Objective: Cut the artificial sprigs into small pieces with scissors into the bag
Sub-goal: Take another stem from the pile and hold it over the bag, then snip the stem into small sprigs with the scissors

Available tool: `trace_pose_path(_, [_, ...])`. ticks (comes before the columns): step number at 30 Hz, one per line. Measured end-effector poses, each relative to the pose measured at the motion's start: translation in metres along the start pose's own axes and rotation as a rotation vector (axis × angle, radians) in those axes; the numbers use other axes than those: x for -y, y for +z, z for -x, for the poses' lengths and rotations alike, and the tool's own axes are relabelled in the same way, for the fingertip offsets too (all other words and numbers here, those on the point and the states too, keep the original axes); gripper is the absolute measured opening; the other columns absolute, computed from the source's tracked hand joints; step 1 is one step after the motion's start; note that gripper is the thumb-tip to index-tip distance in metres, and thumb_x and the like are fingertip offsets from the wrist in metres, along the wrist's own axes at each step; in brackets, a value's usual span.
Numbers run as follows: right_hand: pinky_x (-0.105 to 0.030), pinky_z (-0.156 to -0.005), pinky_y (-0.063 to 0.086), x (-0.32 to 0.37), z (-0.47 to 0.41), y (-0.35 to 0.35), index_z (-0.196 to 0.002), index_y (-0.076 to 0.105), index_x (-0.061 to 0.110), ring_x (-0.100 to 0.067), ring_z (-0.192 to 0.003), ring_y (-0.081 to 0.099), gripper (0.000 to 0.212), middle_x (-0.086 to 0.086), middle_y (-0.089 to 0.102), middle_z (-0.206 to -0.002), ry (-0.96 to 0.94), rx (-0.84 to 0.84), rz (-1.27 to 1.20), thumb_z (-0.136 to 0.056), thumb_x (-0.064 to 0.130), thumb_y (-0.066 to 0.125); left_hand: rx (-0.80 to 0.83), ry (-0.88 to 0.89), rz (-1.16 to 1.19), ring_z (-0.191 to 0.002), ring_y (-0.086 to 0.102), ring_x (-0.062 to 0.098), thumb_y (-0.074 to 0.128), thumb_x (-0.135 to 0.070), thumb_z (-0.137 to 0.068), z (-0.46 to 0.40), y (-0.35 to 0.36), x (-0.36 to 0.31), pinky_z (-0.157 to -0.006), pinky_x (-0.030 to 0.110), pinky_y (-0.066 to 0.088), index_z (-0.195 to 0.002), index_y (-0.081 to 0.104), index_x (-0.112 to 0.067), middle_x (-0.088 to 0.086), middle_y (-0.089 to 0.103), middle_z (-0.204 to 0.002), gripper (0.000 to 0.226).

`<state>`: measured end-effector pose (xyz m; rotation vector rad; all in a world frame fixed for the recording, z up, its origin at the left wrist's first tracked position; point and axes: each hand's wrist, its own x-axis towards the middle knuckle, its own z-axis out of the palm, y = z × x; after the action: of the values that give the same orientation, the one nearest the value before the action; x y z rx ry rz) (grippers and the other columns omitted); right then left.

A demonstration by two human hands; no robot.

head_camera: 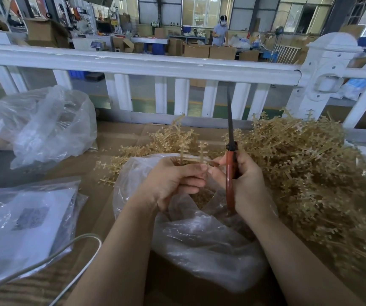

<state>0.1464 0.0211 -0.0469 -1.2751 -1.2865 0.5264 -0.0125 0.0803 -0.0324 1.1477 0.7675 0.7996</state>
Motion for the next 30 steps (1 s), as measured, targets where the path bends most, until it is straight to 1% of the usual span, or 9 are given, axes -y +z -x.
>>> trace_pose_path(3, [-0.004,-0.066,0.044,0.003,0.003,0.0,-0.097,0.064,0.025,0.01,-0.075,0.063,0.022,0.016,0.068,-0.079,0.027,-0.009,0.032,-0.084,0.024,0.081,-0.108,0.058,0.122,-0.06,0.07,0.011,0.077,-0.02,-0.072,-0.003,-0.001,0.0,-0.049,0.019,0.053,-0.072,0.075,-0.01,0.008,0.074,-0.074,0.01])
trace_pose_path(6, [-0.003,-0.063,0.043,0.006,0.006,0.0,-0.094,0.061,0.03,0.009,-0.076,0.063,0.021,0.026,0.067,-0.083,0.038,-0.001,0.115,-0.085,0.037,0.079,-0.2,0.124,0.224,-0.061,0.069,0.011,0.078,-0.023,-0.067,-0.004,-0.004,-0.001,-0.052,0.019,0.054,-0.073,0.074,-0.009,0.008,0.073,-0.073,0.016])
trace_pose_path(9, [-0.003,-0.062,0.041,0.008,0.007,0.0,-0.091,0.057,0.031,0.012,-0.076,0.061,0.025,0.011,0.067,-0.076,0.022,0.022,0.228,-0.083,0.042,0.078,-0.237,0.15,0.256,-0.062,0.07,0.011,0.079,-0.023,-0.065,-0.004,-0.006,0.0,-0.055,0.019,0.055,-0.079,0.074,-0.007,0.009,0.074,-0.075,0.021])
trace_pose_path(15, [-0.002,-0.065,0.04,0.007,0.009,-0.003,-0.099,0.054,0.028,0.011,-0.075,0.058,0.042,0.013,0.065,-0.087,0.006,0.094,0.532,-0.079,0.061,0.073,-0.232,0.16,0.315,-0.064,0.071,0.011,0.078,-0.018,-0.065,-0.002,-0.005,-0.003,-0.059,0.02,0.058,-0.089,0.072,-0.006,0.007,0.074,-0.075,0.027])
trace_pose_path(19, [-0.007,-0.058,0.041,0.002,0.008,-0.002,-0.101,0.054,0.028,0.01,-0.07,0.05,0.05,0.016,0.061,-0.088,0.0,0.102,0.693,-0.079,0.072,0.064,-0.218,0.168,0.317,-0.067,0.071,0.011,0.075,-0.015,-0.066,-0.001,-0.006,-0.003,-0.061,0.019,0.057,-0.096,0.07,-0.004,0.006,0.074,-0.076,0.032])
trace_pose_path(22, [-0.01,-0.049,0.031,-0.002,0.007,0.0,-0.1,0.052,0.031,0.007,-0.063,0.044,0.054,0.017,0.061,-0.088,-0.018,0.101,0.793,-0.078,0.08,0.058,-0.201,0.203,0.284,-0.07,0.071,0.01,0.072,-0.013,-0.065,-0.001,-0.007,-0.002,-0.064,0.02,0.057,-0.083,0.075,-0.012,0.003,0.075,-0.078,0.018])
trace_pose_path(24, [-0.009,-0.053,0.028,-0.005,0.006,0.0,-0.098,0.051,0.033,0.006,-0.064,0.046,0.057,0.018,0.061,-0.087,-0.029,0.098,0.809,-0.076,0.085,0.053,-0.186,0.249,0.244,-0.072,0.069,0.008,0.072,-0.013,-0.065,-0.001,-0.007,-0.002,-0.07,0.022,0.055,-0.073,0.076,-0.017,0.0,0.074,-0.077,0.01])
trace_pose_path(27, [-0.016,-0.055,0.038,-0.011,0.006,-0.001,-0.096,0.047,0.035,0.001,-0.068,0.055,0.063,0.019,0.061,-0.085,-0.051,0.09,0.816,-0.072,0.093,0.044,-0.173,0.302,0.188,-0.076,0.068,0.01,0.073,-0.011,-0.069,-0.001,-0.01,-0.001,-0.075,0.025,0.053,-0.083,0.07,-0.015,-0.001,0.074,-0.08,0.015])
trace_pose_path(30, [-0.019,-0.054,0.041,-0.015,0.006,-0.001,-0.094,0.044,0.037,0.0,-0.068,0.056,0.068,0.021,0.059,-0.083,-0.064,0.061,0.81,-0.069,0.099,0.035,-0.164,0.35,0.133,-0.08,0.067,0.011,0.071,-0.004,-0.076,-0.002,-0.011,0.0,-0.077,0.026,0.053,-0.088,0.066,-0.017,-0.002,0.073,-0.083,0.018])
